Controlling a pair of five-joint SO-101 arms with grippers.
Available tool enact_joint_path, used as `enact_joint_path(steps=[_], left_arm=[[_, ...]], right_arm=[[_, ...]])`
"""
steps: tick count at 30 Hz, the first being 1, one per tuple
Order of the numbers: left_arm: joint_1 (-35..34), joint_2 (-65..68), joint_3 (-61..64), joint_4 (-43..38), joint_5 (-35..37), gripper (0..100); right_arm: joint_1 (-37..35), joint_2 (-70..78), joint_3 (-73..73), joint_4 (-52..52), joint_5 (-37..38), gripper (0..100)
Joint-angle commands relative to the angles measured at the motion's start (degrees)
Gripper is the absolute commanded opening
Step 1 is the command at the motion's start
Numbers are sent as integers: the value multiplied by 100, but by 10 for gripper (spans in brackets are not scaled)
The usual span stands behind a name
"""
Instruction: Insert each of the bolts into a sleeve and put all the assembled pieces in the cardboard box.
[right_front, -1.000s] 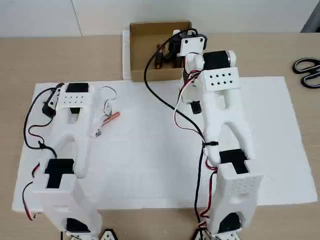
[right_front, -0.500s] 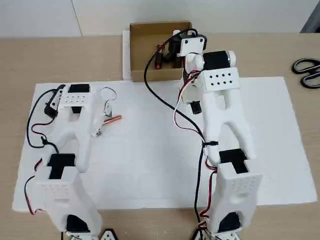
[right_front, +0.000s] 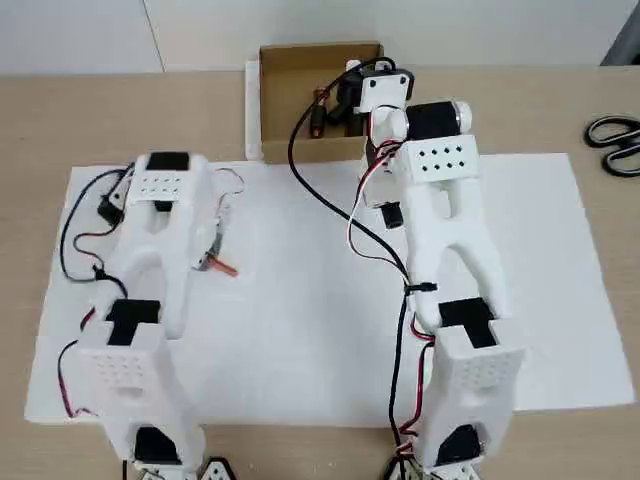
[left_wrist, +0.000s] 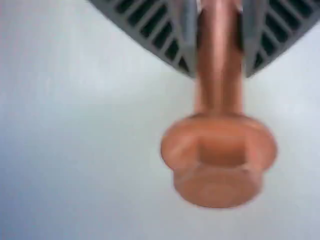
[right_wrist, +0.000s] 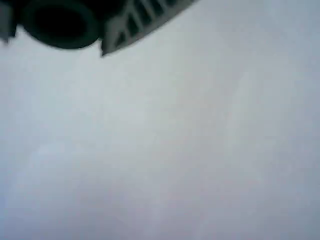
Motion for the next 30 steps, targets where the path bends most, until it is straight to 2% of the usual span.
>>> enact_joint_path(steps=[1, 5, 13, 17, 21, 25, 30], left_arm=[[237, -62, -945, 668, -668, 7], [308, -18, -1552, 1002, -1978, 7], [211, 879, -1191, 941, -6444, 6], [158, 1433, -1218, 870, -6611, 8], [176, 1433, -1270, 686, -6593, 17], [158, 1433, -1437, 695, -6585, 81], [202, 1433, -1719, 888, -6585, 86]], right_arm=[[40, -127, -132, 66, 35, 3], [40, -13, -132, 66, 35, 3], [13, -13, -141, 57, 35, 3], [22, -13, -141, 57, 35, 3], [13, -13, -141, 66, 35, 3], [22, -13, -141, 66, 35, 3], [40, -13, -141, 57, 53, 3]])
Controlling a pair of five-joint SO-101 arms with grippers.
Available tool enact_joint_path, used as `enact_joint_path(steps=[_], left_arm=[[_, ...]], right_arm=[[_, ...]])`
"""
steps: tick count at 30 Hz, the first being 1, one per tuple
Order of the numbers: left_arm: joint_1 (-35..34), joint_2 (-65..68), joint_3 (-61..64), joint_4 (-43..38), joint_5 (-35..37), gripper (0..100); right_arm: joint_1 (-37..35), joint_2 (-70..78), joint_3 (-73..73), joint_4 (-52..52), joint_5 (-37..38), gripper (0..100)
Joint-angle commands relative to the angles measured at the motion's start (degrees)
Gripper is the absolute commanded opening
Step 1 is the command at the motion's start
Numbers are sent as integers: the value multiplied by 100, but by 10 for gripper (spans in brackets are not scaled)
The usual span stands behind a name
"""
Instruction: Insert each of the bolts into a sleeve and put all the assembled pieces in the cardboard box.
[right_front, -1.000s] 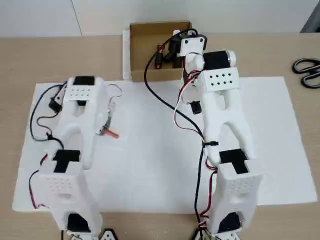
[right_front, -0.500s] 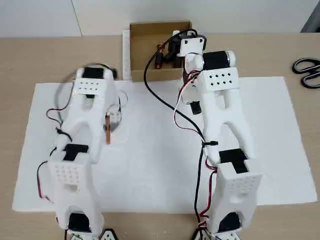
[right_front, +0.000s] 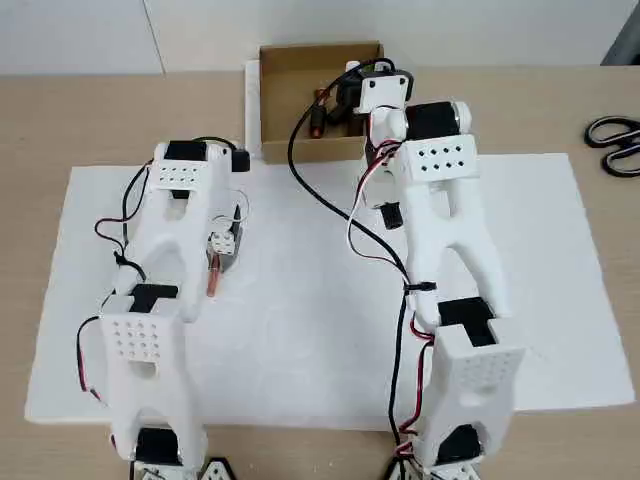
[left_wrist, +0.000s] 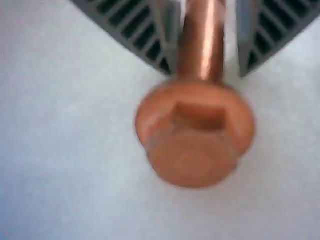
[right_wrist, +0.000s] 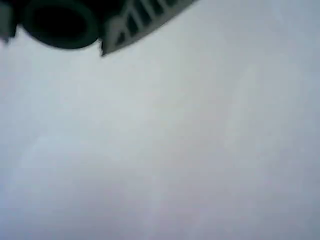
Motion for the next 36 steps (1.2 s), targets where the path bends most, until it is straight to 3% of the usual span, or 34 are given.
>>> enact_joint_path(steps=[1, 15, 36], left_arm=[[44, 0, -400, 53, -35, 86], [53, -387, -787, 237, -26, 87], [53, 132, -787, -290, -26, 87]], right_arm=[[48, -40, -141, 57, 53, 3], [40, 4, -141, -22, 70, 3], [22, 4, -141, -84, 44, 3]])
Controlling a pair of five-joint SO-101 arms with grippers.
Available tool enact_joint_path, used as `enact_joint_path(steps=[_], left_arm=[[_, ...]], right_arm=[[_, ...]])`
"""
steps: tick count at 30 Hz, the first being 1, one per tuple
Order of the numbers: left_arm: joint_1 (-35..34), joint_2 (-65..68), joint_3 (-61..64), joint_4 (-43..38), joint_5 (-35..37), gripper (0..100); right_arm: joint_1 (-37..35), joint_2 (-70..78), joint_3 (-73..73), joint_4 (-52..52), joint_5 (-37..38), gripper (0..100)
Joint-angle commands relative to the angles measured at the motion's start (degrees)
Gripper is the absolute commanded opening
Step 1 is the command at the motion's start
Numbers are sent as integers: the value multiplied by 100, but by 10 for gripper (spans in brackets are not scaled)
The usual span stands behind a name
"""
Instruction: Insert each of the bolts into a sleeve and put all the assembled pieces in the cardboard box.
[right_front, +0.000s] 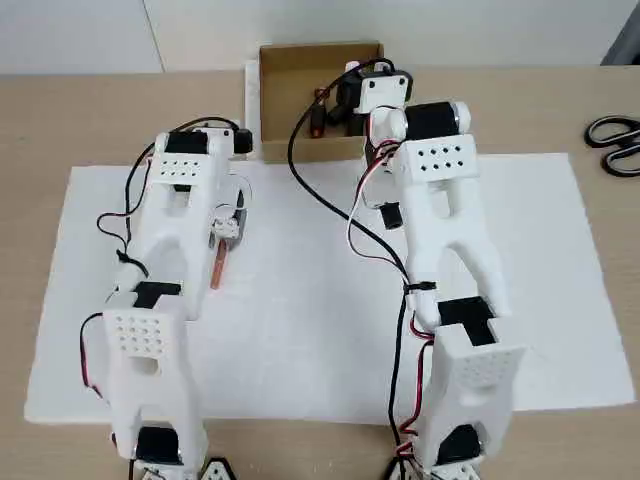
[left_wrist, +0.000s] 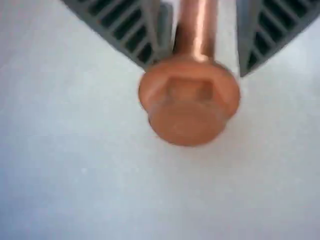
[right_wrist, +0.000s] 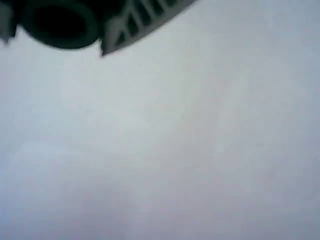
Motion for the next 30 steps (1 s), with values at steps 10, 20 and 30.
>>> enact_joint_path(steps=[10, 20, 30], left_arm=[[79, 255, -259, -88, 70, 7], [290, -1248, -268, 211, 35, 6], [255, -2479, -224, 484, 79, 6]], right_arm=[[13, -31, -141, -31, 53, 3], [4, -215, -290, 31, 79, 3], [-84, -2536, -132, 92, 79, 3]])
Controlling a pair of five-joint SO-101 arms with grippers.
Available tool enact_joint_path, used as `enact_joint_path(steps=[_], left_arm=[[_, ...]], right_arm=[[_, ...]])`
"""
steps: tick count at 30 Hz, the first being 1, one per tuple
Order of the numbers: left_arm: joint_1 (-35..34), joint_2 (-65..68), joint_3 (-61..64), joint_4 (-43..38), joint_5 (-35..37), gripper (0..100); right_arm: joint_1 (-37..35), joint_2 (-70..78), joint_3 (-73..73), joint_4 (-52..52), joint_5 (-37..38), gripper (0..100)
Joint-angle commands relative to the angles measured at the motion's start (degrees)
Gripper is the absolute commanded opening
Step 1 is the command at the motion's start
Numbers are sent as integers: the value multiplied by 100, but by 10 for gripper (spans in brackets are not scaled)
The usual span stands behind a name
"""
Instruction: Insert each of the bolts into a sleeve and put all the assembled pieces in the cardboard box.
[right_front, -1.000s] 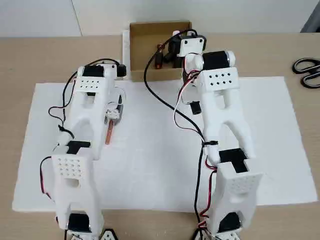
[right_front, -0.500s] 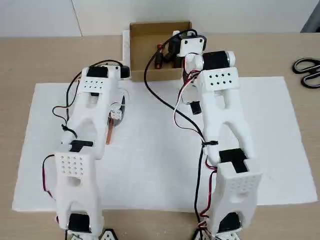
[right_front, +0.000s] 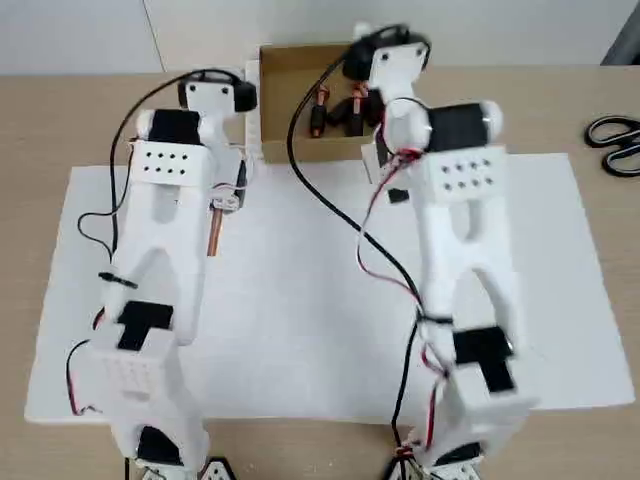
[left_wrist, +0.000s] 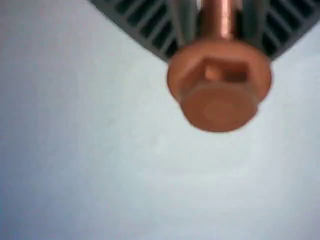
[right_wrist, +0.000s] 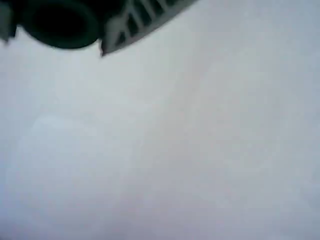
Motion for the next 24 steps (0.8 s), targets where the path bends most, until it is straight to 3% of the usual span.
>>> enact_joint_path(steps=[1, 11, 24], left_arm=[[0, -738, -40, 97, 18, 6], [396, -2136, 505, 79, 18, 6], [554, -2629, 716, 79, 18, 6]], right_arm=[[-31, -1130, 26, 66, 62, 3], [-22, -3881, 2954, -119, 62, 3], [110, -4400, 6690, -4488, 18, 3]])
